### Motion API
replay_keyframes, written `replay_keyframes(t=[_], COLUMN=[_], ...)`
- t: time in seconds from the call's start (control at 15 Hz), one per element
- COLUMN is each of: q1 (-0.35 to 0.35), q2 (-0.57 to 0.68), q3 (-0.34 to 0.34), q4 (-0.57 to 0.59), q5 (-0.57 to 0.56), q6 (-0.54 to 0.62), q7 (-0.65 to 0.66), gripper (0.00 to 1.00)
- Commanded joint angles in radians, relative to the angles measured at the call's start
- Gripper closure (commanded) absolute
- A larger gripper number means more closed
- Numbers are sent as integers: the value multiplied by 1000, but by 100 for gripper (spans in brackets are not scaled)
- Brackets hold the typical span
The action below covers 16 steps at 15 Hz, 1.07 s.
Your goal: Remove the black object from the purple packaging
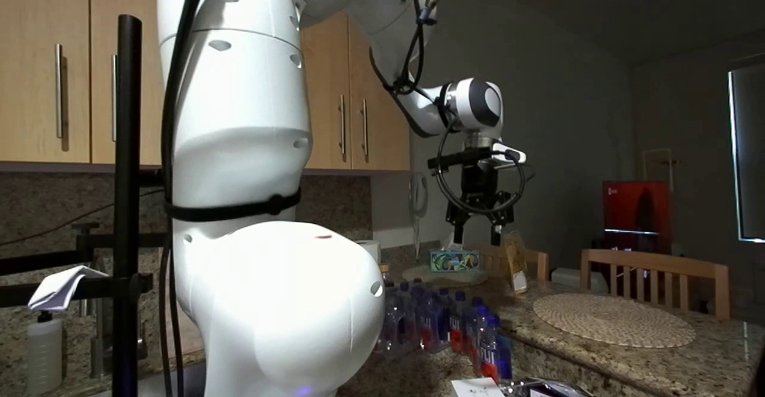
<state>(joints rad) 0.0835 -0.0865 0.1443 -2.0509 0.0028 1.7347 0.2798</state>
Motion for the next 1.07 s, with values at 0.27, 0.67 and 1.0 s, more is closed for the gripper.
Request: replay_keyframes(t=[0.27,0.67,1.0], q1=[4,27,32], q2=[421,600,649], q3=[-88,-151,-159], q4=[111,213,279], q5=[-120,-162,-168], q6=[114,77,46], q7=[153,109,109], gripper=[0,0,0])
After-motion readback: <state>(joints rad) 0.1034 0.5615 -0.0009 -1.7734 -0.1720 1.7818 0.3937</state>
